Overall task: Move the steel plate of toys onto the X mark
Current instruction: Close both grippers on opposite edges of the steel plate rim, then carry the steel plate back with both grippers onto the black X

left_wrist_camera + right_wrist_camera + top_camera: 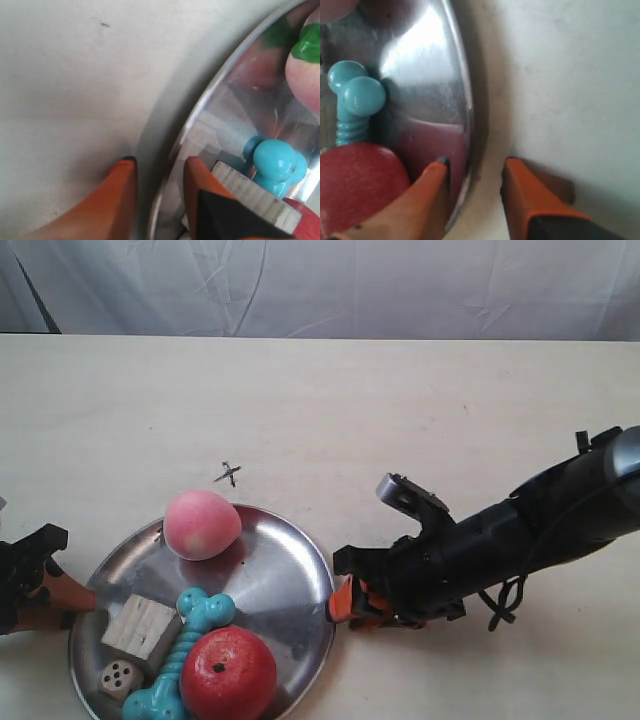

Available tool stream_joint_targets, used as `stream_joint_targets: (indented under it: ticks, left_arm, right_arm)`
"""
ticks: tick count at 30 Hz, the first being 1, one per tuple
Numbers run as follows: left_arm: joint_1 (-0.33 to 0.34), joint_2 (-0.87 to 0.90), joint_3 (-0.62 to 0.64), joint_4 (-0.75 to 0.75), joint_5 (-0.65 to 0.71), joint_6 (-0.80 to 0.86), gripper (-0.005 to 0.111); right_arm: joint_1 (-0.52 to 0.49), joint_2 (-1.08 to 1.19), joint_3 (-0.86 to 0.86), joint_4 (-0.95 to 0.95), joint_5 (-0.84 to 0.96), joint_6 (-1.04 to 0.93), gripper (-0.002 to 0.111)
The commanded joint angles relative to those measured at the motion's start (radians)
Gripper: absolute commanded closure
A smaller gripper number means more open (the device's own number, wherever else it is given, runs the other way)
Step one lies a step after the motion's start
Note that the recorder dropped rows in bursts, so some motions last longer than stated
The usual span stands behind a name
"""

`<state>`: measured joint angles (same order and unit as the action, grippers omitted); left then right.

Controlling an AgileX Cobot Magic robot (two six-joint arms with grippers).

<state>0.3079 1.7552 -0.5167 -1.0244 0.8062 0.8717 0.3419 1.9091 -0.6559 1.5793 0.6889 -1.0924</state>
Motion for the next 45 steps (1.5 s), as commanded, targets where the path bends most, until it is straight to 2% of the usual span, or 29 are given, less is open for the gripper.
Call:
stream_joint_targets:
  ticks: [1,4,10,21,32,38,42,45]
  left_arm:
    - [-0.003,0.006,0.000,0.003,-0.023,0.003,0.074]
    - [-0.003,0.006,0.000,0.003,-0.023,0.003,0.080]
    - [-0.003,0.006,0.000,-0.006,-0.014,0.003,0.107]
    - [-0.003,0.006,-0.024,-0.097,0.091,0.040,0.107]
    - [-0.003,0.006,-0.122,-0.144,0.095,0.020,0.107]
    - [-0.005,0.006,-0.242,-0.158,0.087,-0.036,0.107]
    - [-0.054,0.022,-0.348,-0.158,0.050,-0.068,0.107]
    - [-0.116,0.079,-0.440,-0.151,0.022,-0.088,0.107]
  right_arm:
    - [0.063,0.013,-0.027,-0.005,-0.059,-0.014,0.083]
    - [0.085,0.015,-0.038,-0.006,-0.074,-0.014,0.095]
    - [0.090,0.020,-0.057,-0.029,-0.068,-0.010,0.109]
    - [0.088,0.020,-0.077,-0.051,-0.050,0.034,0.109]
    - [0.088,0.020,-0.284,-0.402,-0.039,0.394,0.109]
    - [0.084,0.070,-0.462,-0.602,0.001,0.607,0.109]
    - [0.067,0.148,-0.605,-0.669,0.083,0.691,0.109]
    - [0.052,0.202,-0.692,-0.693,0.121,0.739,0.109]
